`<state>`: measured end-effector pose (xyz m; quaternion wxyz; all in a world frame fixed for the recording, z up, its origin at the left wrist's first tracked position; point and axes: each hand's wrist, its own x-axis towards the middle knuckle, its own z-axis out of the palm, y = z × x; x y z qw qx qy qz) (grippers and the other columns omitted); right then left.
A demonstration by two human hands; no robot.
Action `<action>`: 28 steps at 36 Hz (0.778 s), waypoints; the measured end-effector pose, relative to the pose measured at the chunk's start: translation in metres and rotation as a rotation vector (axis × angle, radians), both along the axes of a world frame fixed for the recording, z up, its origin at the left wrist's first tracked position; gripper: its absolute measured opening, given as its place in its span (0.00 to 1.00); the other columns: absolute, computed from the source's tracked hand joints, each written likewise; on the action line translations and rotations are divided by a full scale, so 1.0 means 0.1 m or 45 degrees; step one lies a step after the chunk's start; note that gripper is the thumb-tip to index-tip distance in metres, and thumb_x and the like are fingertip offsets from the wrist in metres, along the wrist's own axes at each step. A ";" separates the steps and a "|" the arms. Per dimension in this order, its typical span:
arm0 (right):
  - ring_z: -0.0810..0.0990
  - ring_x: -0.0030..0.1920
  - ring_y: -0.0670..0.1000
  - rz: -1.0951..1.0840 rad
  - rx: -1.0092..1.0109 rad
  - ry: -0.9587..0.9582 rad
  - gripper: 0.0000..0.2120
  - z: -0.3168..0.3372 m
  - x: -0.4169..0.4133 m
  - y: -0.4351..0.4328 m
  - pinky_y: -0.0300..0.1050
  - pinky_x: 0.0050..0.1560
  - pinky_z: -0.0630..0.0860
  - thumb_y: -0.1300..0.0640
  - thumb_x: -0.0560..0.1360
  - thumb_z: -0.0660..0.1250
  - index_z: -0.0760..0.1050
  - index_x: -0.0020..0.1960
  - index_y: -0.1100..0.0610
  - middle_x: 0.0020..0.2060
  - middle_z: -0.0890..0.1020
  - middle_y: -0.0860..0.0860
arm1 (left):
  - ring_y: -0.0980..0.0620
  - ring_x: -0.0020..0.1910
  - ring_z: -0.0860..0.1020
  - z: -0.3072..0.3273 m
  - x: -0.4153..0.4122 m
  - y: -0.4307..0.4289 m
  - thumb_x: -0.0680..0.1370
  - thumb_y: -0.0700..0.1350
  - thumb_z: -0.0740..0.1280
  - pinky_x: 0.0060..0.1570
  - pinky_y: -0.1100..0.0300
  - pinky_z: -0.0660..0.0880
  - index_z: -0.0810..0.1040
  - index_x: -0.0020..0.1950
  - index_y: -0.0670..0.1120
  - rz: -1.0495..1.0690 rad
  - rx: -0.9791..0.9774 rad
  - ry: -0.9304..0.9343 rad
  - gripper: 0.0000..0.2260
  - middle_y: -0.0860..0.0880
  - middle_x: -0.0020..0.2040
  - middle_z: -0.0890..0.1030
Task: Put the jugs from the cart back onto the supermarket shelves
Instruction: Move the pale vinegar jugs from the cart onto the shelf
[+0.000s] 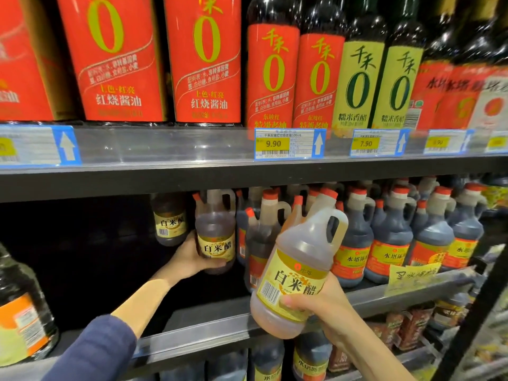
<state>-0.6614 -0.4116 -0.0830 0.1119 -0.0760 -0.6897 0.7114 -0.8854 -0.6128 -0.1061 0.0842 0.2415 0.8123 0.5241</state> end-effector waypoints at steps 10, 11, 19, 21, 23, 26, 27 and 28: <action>0.84 0.51 0.56 0.090 0.079 0.095 0.37 0.02 -0.03 -0.22 0.49 0.47 0.81 0.58 0.48 0.81 0.76 0.57 0.60 0.48 0.85 0.57 | 0.65 0.65 0.70 0.31 1.29 -0.14 0.55 0.73 0.73 0.67 0.61 0.68 0.68 0.71 0.54 -0.048 0.068 0.224 0.49 0.61 0.67 0.72; 0.84 0.50 0.55 0.102 0.086 0.113 0.37 0.02 -0.03 -0.26 0.47 0.45 0.81 0.59 0.48 0.81 0.76 0.56 0.60 0.47 0.85 0.56 | 0.63 0.66 0.70 0.34 1.32 -0.14 0.54 0.73 0.73 0.68 0.58 0.68 0.66 0.73 0.53 -0.108 0.010 0.192 0.51 0.59 0.68 0.72; 0.84 0.51 0.49 0.167 0.269 0.235 0.35 0.02 -0.10 -0.54 0.40 0.45 0.80 0.71 0.53 0.81 0.76 0.56 0.57 0.49 0.85 0.51 | 0.57 0.53 0.82 0.58 1.51 -0.22 0.63 0.48 0.80 0.54 0.55 0.79 0.76 0.60 0.51 -0.269 0.060 0.119 0.28 0.54 0.53 0.84; 0.83 0.51 0.48 0.158 0.296 0.247 0.36 -0.01 -0.13 -0.57 0.40 0.46 0.80 0.71 0.52 0.82 0.75 0.57 0.56 0.49 0.85 0.50 | 0.57 0.53 0.82 0.59 1.51 -0.27 0.64 0.46 0.80 0.54 0.56 0.79 0.75 0.61 0.51 -0.271 0.074 0.151 0.28 0.54 0.53 0.84; 0.83 0.53 0.48 0.159 0.340 0.269 0.39 -0.02 -0.16 -0.59 0.44 0.50 0.81 0.66 0.52 0.84 0.74 0.60 0.57 0.51 0.84 0.51 | 0.57 0.54 0.81 0.59 1.51 -0.31 0.64 0.44 0.80 0.54 0.57 0.79 0.75 0.62 0.51 -0.265 0.086 0.184 0.29 0.55 0.54 0.83; 0.81 0.57 0.48 0.155 0.394 0.302 0.43 0.00 -0.22 -0.61 0.49 0.56 0.80 0.55 0.51 0.84 0.73 0.63 0.59 0.55 0.83 0.52 | 0.57 0.56 0.80 0.60 1.48 -0.35 0.64 0.45 0.80 0.55 0.57 0.78 0.73 0.65 0.51 -0.258 0.105 0.228 0.31 0.55 0.57 0.82; 0.81 0.57 0.47 0.151 0.418 0.319 0.43 0.02 -0.25 -0.62 0.48 0.56 0.79 0.54 0.51 0.83 0.72 0.64 0.59 0.56 0.82 0.51 | 0.57 0.57 0.80 0.61 1.46 -0.37 0.64 0.45 0.80 0.56 0.57 0.78 0.72 0.66 0.52 -0.251 0.106 0.239 0.32 0.55 0.57 0.81; 0.80 0.58 0.47 0.146 0.441 0.337 0.43 0.03 -0.27 -0.63 0.46 0.56 0.79 0.53 0.52 0.83 0.72 0.64 0.59 0.56 0.82 0.50 | 0.58 0.58 0.79 0.61 1.45 -0.38 0.64 0.45 0.80 0.57 0.57 0.78 0.71 0.66 0.52 -0.238 0.106 0.247 0.33 0.56 0.58 0.81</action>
